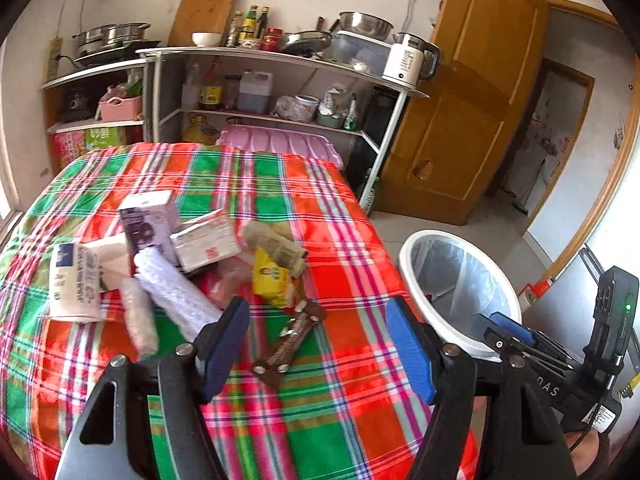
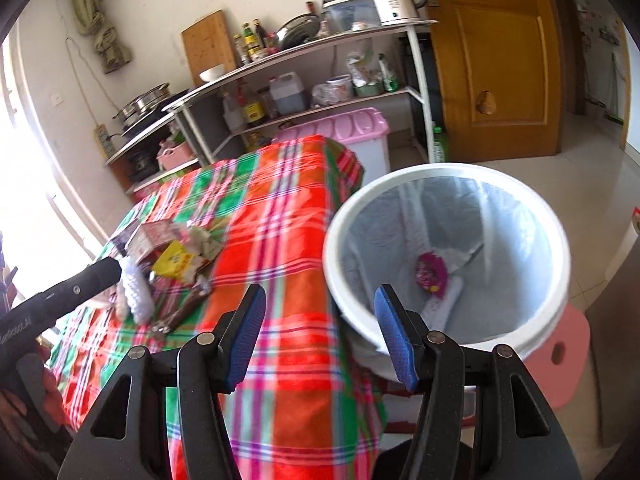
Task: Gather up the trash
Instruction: 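Grasp the white foam net with the right tool while the left tool grasps the yogurt cup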
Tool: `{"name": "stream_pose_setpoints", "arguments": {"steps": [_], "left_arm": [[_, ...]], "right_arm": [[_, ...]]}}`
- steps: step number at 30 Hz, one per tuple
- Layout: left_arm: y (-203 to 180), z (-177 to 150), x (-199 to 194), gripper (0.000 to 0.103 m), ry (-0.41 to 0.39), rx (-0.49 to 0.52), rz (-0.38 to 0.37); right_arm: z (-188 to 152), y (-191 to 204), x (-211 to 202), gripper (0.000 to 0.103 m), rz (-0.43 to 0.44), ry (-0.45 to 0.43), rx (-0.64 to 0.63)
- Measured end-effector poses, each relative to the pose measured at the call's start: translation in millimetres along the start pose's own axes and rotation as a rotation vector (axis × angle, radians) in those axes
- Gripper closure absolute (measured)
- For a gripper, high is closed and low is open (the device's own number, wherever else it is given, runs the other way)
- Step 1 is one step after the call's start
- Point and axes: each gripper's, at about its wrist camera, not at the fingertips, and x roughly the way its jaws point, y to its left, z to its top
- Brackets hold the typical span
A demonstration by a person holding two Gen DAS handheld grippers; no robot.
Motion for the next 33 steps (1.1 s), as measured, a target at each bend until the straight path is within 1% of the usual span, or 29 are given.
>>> {"name": "stream_pose_setpoints", "arguments": {"steps": [5, 11, 12, 16, 19, 22, 26, 28, 33], "left_arm": [[50, -7, -15, 0.028, -0.032, -0.066, 0.084], [96, -18, -26, 0.025, -0.041, -0.117, 0.153], [102, -19, -27, 0.023, -0.041, -0.129, 0.154], [124, -20, -30, 0.023, -0.042, -0.17, 0.167], [138, -19, -27, 0.023, -0.025, -0.184, 0.187], [151, -20, -23, 0.023, -0.003, -0.202, 0.18], [158, -19, -18, 0.023, 0.001, -0.21, 0.165], [160, -16, -16, 0.023, 0.001, -0.208, 0.171], [165, -9, -7, 0.023, 0.012, -0.199, 0.163]], "right_arm": [[-4, 31, 13, 0.045, 0.03, 0.026, -0.053], [-10, 62, 32, 0.045, 0.062, 0.068, -0.099], [-10, 66, 36, 0.045, 0.064, 0.075, -0.105], [-11, 89, 49, 0.045, 0.091, 0.095, -0.146], [-9, 113, 58, 0.045, 0.127, 0.1, -0.209], [-9, 138, 68, 0.045, 0.173, 0.11, -0.263], [-12, 166, 86, 0.045, 0.224, 0.145, -0.331], [-14, 175, 93, 0.045, 0.246, 0.155, -0.348], [-13, 191, 109, 0.045, 0.264, 0.185, -0.382]]}}
